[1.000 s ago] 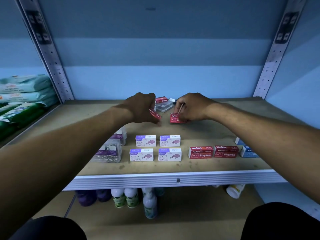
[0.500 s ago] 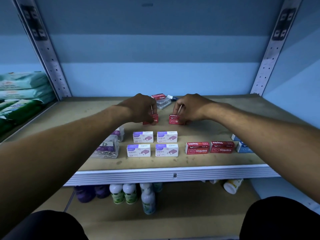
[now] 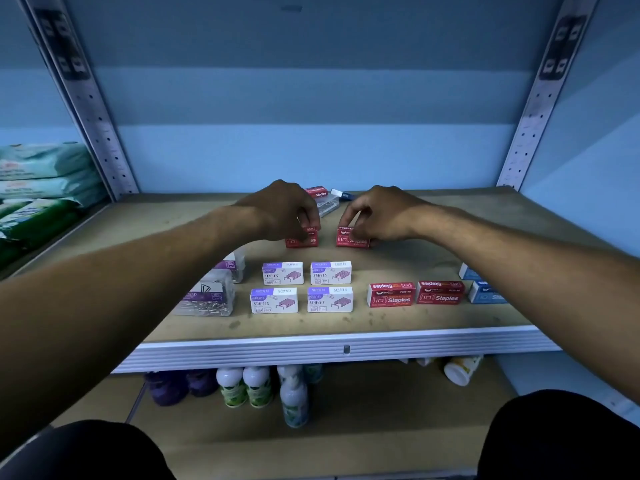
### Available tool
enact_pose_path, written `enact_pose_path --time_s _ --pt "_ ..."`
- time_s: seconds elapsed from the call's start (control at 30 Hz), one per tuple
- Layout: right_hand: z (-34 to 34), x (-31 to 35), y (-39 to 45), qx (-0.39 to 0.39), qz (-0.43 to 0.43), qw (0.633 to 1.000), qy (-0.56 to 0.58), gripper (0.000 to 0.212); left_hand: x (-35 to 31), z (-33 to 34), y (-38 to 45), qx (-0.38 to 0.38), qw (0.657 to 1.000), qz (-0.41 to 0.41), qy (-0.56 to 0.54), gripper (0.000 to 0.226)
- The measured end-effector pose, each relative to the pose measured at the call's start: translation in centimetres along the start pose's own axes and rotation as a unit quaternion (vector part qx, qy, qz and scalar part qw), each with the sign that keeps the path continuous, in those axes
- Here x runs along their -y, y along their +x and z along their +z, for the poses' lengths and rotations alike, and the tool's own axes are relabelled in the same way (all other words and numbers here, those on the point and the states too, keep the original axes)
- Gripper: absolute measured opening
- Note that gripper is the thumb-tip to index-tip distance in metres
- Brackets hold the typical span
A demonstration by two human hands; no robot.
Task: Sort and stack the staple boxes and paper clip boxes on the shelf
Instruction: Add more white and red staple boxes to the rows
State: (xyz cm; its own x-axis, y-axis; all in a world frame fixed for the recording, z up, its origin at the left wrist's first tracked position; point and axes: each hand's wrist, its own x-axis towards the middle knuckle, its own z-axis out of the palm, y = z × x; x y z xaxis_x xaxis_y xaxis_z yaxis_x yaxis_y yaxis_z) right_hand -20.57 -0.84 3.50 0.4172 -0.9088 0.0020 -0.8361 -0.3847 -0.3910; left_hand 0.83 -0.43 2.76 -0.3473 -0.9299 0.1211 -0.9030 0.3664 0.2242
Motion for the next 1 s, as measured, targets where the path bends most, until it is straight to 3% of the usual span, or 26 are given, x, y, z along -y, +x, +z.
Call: enact_pose_path --time_s 0.33,1.0 --pt "-3.2 -1.1 -3.8 -0.028 -0.006 0.999 -0.034 0.025 -6.3 -1.5 -0.2 -0.021 0.998 0.045 -0.033 0.022" --pt "-3.2 -5.2 -9.2 0.019 0.007 0.996 -0.082 0.018 -12.5 1.6 -0.9 0.023 0.993 0.115 0.02 0.021"
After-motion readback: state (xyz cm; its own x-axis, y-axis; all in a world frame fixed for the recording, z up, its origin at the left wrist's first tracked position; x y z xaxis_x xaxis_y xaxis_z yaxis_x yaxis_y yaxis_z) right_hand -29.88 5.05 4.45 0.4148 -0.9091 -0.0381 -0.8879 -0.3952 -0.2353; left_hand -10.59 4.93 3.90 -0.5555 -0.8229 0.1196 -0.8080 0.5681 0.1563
